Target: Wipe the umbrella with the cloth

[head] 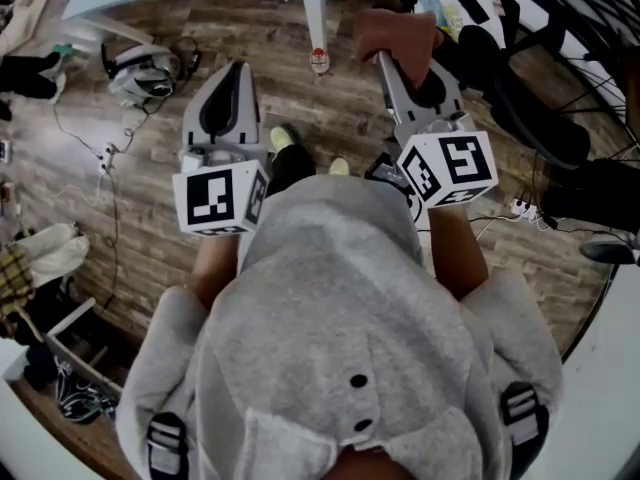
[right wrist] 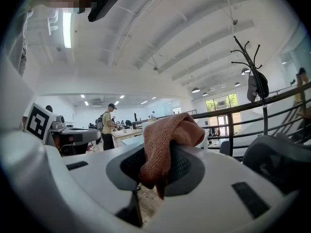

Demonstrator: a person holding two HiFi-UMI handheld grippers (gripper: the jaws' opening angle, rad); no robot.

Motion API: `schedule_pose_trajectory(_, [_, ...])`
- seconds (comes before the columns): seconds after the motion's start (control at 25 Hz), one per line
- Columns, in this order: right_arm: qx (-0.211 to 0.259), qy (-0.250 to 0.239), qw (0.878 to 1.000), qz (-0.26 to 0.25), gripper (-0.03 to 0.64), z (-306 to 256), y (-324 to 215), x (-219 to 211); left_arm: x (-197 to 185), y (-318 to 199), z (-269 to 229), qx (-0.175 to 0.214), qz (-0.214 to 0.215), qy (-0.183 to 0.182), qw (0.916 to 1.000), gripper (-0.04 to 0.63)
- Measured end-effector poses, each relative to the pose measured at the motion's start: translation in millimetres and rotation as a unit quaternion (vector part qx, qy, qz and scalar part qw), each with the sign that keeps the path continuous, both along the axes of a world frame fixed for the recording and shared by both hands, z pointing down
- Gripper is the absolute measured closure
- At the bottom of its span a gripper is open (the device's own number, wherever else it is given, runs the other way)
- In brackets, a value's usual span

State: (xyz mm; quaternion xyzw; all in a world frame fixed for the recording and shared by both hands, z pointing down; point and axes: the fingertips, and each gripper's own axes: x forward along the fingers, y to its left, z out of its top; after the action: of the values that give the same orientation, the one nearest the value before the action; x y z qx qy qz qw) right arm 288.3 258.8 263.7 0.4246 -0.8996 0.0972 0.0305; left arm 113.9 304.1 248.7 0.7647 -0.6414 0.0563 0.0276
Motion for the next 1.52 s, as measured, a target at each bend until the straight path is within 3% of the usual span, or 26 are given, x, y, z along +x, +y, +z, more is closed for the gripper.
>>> schedule_pose_trajectory(0.28, [0.004,0.003,1.0,-0.003,0.538,5,-8,-16,-12,-7,8,0.002,0.001,-0.001,1.0,0.578])
schedule_pose_trajectory(0.68, [-0.003,0.017,1.0,0.003,0.538,14,-54,-40,-30,-59,21,-0.006,0.017,0.01,0.9998,0.578])
schedule_pose_trajectory(1.52, [-0.018,0.052,0.999,0.0,0.538,25,-198,-151,-145,-202,44,-0.032,0.004,0.037,0.9988,0.578])
